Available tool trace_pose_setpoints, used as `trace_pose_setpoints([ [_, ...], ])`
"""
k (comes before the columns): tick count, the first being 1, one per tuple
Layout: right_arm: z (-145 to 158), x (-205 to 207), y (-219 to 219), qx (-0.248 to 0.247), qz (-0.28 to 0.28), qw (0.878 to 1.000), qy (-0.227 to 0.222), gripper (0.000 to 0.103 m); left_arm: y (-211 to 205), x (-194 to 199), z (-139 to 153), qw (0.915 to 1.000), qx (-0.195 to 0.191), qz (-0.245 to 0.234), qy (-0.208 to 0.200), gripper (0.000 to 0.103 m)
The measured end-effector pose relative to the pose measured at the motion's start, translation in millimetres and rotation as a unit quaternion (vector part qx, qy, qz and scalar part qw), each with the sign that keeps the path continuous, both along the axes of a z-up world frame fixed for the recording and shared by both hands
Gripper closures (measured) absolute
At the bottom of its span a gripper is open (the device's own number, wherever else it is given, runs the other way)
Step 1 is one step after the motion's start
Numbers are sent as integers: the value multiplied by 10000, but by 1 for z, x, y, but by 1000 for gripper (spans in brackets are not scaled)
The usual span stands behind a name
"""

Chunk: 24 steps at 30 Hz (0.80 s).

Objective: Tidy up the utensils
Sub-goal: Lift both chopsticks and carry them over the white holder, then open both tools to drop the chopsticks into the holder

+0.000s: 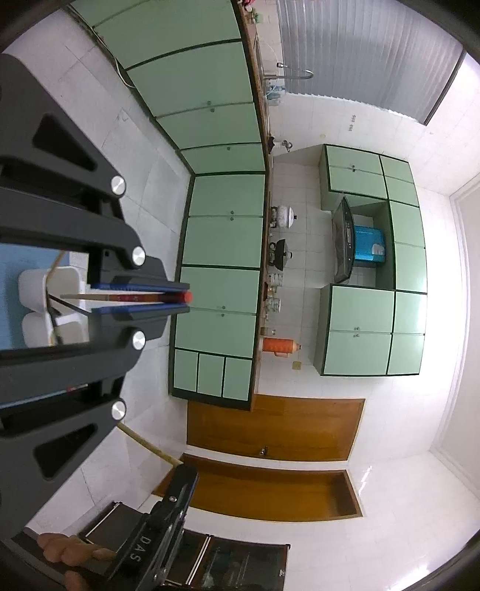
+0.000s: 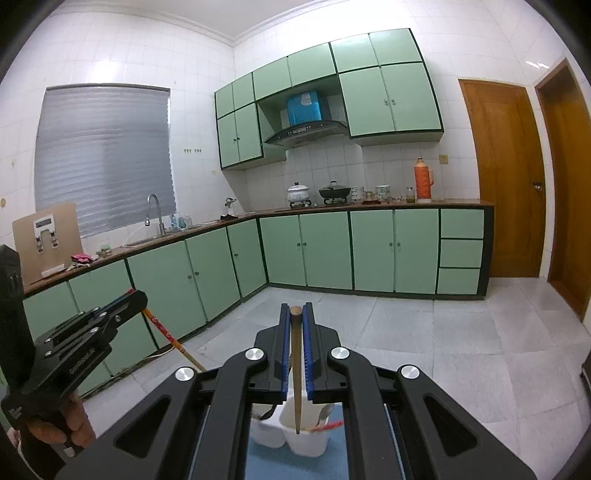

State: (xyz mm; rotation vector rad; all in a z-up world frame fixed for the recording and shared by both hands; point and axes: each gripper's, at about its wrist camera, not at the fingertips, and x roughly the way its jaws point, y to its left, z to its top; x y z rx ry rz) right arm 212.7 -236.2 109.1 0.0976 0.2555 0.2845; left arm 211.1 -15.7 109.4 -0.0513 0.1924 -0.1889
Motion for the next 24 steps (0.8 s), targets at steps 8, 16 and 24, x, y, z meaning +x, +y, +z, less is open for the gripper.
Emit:
trace_pose_setpoints([
  [8,-20,45,14,-148,35,9998,111,97,-12,41,-32,9994,99,-68,321,98],
  [16,-58,61,14,-78,127,9983,562,97,-8,70,-71,9965,196,-121,807,98],
  [24,-81,71,7,92,278,9948,981,96,-2,81,-90,9932,243,-124,1128,98],
])
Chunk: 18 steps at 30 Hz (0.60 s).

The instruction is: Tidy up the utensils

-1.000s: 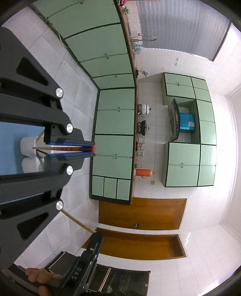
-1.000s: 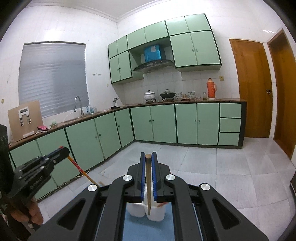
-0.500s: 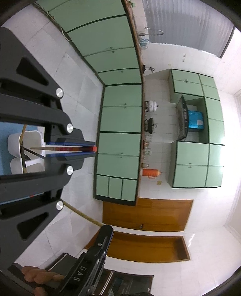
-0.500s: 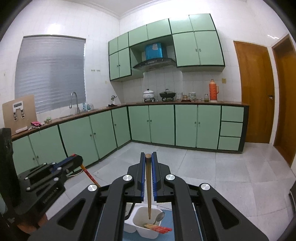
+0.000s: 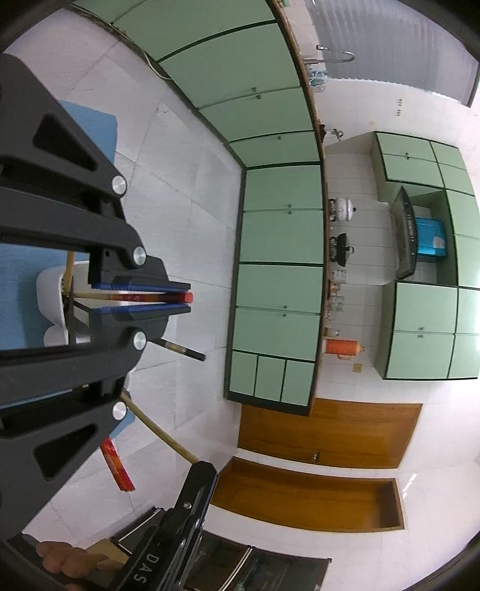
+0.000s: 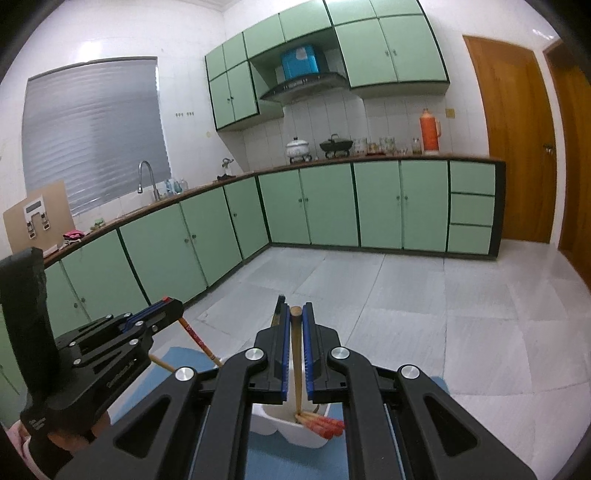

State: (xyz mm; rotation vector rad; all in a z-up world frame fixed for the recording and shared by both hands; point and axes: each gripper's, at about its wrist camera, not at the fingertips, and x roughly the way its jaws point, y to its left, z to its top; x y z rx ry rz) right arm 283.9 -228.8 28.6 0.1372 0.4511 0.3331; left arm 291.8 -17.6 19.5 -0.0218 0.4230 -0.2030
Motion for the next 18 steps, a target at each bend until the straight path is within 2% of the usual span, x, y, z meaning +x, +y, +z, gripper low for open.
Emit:
trace_pose_setpoints([
  [3,-5,2,1,-49,83,9998,147,92,1,2,-5,9999,16,15,111,97],
  [6,-3,-2,-3,-56,-55,9999,108,81,4,2,-4,9999,-12,62,139,87],
  [7,1,-6,-8,-39,-138,9999,58,80,7,-1,-2,9999,-39,91,99,82],
  [12,20,-34,-26,-91,-523,9983,-244,79,19,-20,16,9996,-106,211,-179,75],
  [14,26,-48,-32,-86,-606,9975,-349,70,23,-33,23,9991,-169,255,-288,68],
  [18,30,-79,-36,-87,-667,9965,-498,61,26,-64,31,9984,-235,267,-428,54],
])
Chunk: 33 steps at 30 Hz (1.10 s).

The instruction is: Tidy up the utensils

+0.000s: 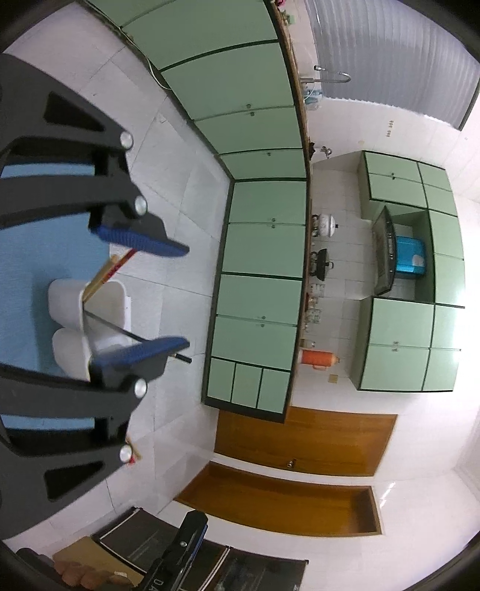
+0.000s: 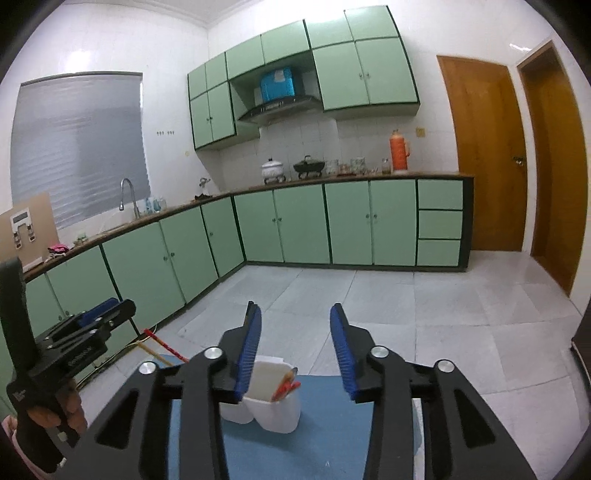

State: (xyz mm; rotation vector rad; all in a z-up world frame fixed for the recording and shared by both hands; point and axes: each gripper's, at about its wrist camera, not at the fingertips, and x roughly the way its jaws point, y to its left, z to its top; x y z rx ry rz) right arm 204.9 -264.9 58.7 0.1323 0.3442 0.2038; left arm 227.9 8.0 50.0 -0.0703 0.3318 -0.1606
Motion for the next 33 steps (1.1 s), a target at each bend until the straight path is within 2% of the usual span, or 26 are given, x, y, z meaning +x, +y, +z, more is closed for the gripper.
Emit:
trace_pose_setpoints([
  [4,-3,-29,1,22,-11,10000,-17,55,-3,-31,-1,10000,-12,-27,-40,41],
  [9,-9,-59,5,23,31,10000,13,42,-8,-60,-3,10000,-11,-89,12,31],
  [14,-16,-83,9,42,54,9999,102,29,-13,-87,-5,9999,94,-60,-8,15],
  [18,-19,-97,11,52,99,9998,165,23,-12,-106,-4,9999,113,-105,4,13],
  [24,-20,-117,15,39,177,9998,128,7,-13,-128,-3,9997,158,-190,23,8],
  [33,-16,-137,14,7,196,9998,105,6,-21,-156,0,9992,230,-332,-36,7],
])
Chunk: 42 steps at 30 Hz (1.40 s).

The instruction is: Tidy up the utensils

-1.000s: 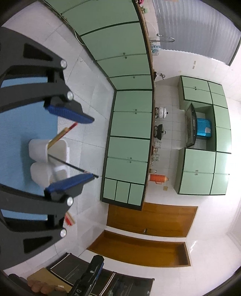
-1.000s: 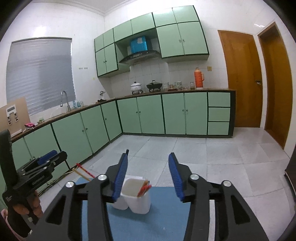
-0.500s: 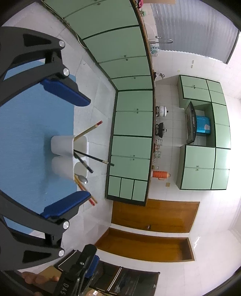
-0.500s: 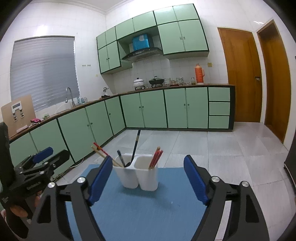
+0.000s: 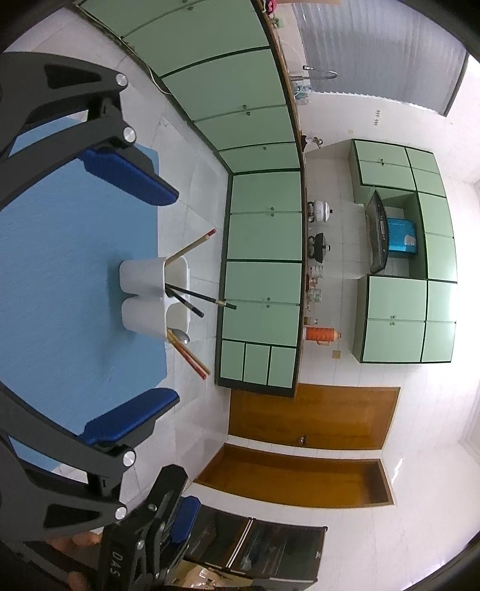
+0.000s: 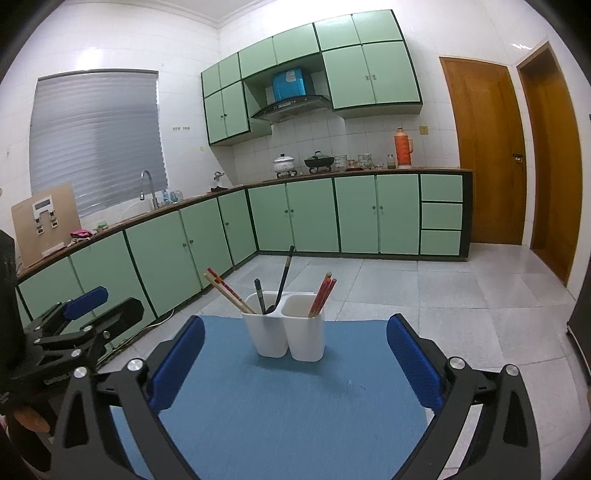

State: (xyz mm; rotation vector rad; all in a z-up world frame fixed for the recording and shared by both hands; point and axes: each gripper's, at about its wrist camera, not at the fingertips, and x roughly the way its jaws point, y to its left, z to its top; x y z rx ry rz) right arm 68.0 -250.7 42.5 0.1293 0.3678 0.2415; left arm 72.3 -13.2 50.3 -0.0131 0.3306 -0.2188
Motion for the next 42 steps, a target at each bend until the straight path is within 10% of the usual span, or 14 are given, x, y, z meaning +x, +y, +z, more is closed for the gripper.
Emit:
trace_pose_setpoints([
  [42,13,-41,10,-144,158,9995,-242,6,-3,-58,10,9998,36,25,-209,6],
])
